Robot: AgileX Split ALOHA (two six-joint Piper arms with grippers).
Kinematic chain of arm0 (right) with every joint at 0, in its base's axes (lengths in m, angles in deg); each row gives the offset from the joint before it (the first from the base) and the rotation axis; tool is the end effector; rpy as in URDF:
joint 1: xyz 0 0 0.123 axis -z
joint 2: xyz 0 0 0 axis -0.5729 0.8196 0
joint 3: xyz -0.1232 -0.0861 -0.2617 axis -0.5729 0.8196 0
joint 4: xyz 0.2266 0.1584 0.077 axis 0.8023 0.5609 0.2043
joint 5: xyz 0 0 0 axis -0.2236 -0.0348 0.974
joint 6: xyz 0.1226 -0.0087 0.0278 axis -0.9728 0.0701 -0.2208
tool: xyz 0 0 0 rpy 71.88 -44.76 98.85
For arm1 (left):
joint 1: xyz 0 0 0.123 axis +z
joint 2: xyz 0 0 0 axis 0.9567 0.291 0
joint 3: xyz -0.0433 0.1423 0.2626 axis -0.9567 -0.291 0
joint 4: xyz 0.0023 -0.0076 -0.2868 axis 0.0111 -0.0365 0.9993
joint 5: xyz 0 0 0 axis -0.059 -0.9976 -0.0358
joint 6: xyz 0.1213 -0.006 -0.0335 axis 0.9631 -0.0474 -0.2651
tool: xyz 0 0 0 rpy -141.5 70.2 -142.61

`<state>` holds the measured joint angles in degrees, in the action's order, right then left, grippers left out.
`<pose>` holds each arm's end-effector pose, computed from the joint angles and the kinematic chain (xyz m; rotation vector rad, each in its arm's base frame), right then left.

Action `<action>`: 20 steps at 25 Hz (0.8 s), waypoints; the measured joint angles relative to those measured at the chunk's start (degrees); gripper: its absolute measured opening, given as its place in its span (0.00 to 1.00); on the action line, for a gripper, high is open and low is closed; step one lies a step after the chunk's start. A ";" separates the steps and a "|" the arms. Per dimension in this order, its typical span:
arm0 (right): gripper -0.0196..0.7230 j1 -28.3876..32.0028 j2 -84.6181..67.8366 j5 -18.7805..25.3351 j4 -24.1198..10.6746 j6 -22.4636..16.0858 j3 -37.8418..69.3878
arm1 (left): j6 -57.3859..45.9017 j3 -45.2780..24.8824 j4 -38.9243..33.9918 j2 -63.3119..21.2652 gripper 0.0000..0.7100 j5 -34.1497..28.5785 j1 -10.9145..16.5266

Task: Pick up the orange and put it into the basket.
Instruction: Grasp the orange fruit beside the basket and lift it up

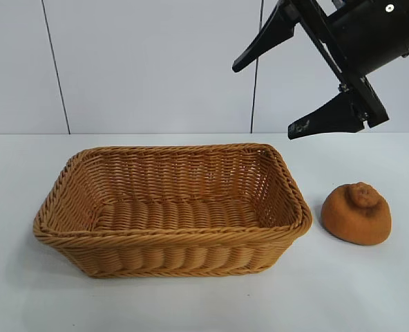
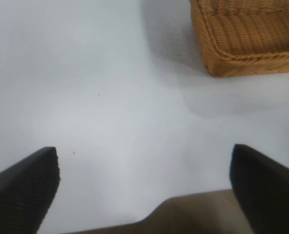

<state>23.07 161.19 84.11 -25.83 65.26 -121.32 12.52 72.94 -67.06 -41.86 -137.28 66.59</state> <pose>0.3504 0.1527 0.2180 0.0673 2.6079 1.0958 0.0674 -0.0129 0.2671 0.0810 2.2577 -0.1391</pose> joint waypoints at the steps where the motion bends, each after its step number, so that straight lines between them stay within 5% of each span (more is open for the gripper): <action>1: 0.95 0.00 0.00 0.00 0.00 0.00 0.00 | 0.00 0.00 0.00 0.04 0.95 0.26 0.00; 8: 0.95 0.00 0.00 0.10 0.00 0.00 0.00 | 0.00 0.00 -0.05 0.04 0.95 0.82 0.07; 14: 0.95 0.00 0.00 0.10 0.00 0.00 0.00 | 0.00 0.00 -0.05 -1.46 0.95 0.87 6.67; 20: 0.95 0.00 0.00 0.10 -1.29 0.00 0.00 | 0.00 -0.06 -0.05 -11.16 0.95 0.83 7.48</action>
<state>23.07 161.19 84.21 -27.12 65.26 -121.32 12.52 72.87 -67.11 -53.03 -136.45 74.06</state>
